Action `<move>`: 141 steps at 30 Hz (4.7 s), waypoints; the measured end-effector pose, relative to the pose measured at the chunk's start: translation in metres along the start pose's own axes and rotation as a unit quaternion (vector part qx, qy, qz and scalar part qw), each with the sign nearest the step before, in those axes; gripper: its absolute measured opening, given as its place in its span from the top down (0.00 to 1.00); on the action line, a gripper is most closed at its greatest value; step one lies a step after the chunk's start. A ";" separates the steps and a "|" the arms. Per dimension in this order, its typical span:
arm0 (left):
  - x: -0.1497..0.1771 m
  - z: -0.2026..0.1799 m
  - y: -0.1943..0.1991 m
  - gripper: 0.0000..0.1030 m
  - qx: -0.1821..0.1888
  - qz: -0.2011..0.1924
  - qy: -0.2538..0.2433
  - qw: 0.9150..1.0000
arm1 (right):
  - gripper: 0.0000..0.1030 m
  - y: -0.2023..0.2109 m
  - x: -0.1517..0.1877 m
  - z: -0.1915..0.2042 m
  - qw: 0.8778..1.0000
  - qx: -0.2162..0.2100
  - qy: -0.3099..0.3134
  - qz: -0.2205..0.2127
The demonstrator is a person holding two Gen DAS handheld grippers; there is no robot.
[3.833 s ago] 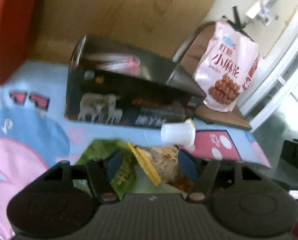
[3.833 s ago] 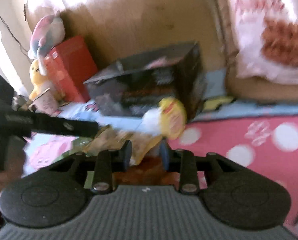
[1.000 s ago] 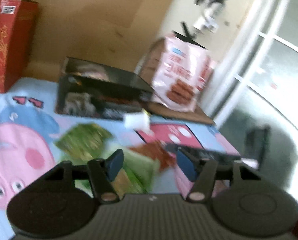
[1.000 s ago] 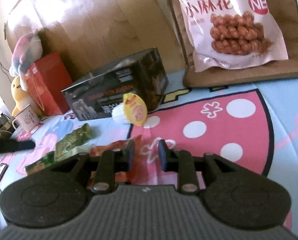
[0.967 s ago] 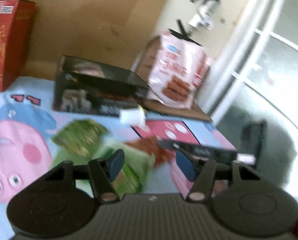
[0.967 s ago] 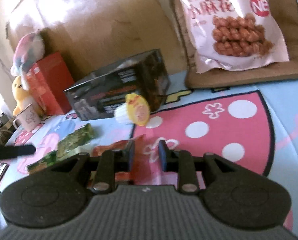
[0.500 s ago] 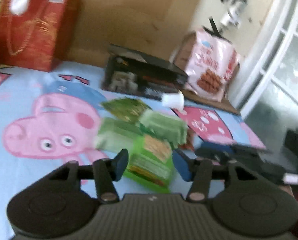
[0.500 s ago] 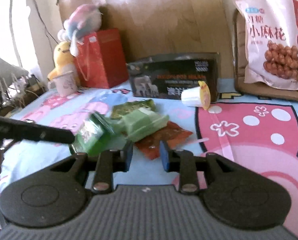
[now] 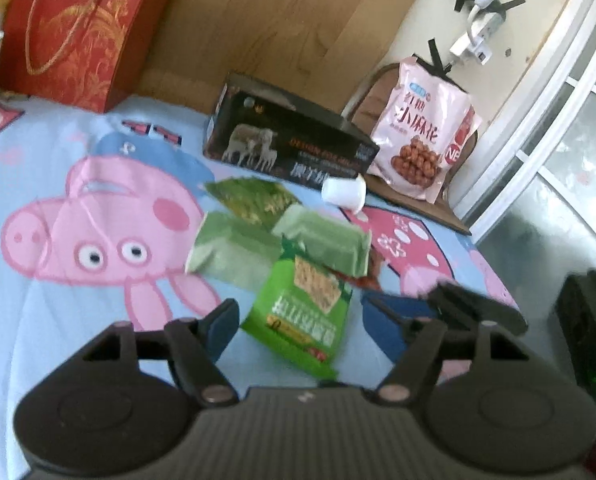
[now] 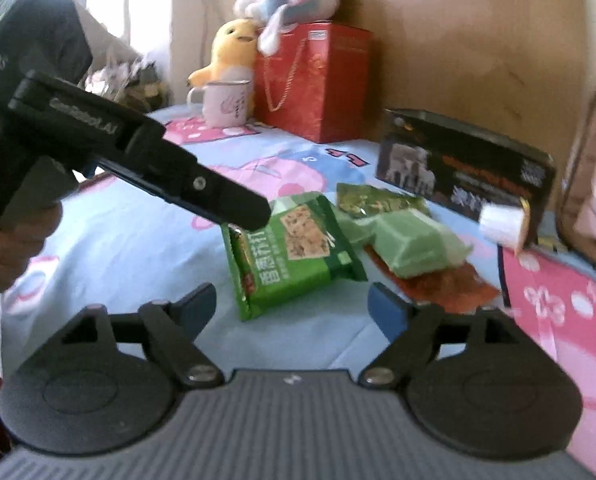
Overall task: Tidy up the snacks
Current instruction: 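Move the left tool down to the green cracker pack, then grasp the green cracker pack with the left tool and lift it, then carry the green cracker pack over the black box and open the left tool, then move the left tool to the translucent green bag and grasp it, then carry the green bag into the black box and open the left tool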
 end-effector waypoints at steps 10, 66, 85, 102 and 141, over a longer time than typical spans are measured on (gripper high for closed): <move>-0.002 0.005 -0.014 0.39 -0.005 0.015 0.012 1.000 | 0.48 0.006 0.006 0.004 0.996 -0.057 -0.072 0.022; -0.208 -0.031 -0.118 0.36 0.052 -0.019 -0.045 0.997 | 0.51 0.010 -0.060 -0.198 0.955 0.163 -0.204 -0.144; -0.076 0.021 -0.075 0.37 0.003 0.040 -0.019 0.999 | 0.55 -0.005 -0.023 -0.048 0.983 -0.109 -0.146 0.022; -0.085 0.061 -0.062 0.21 0.072 0.033 0.117 0.990 | 0.53 -0.038 -0.046 -0.121 0.961 -0.086 -0.264 0.017; -0.119 0.030 -0.037 0.58 0.293 -0.032 0.111 0.949 | 0.98 0.003 -0.025 -0.159 0.734 -0.392 -0.537 -0.138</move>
Point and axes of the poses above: each gripper's, at about its wrist camera, not at the fingertips, and y roughly against the way its jaws point, z to its left, x to its underside, the point moved 4 cm from there along -y, roughly the way its jaws point, and after that the axes turned 11 degrees about z, right-handed, at the moved point
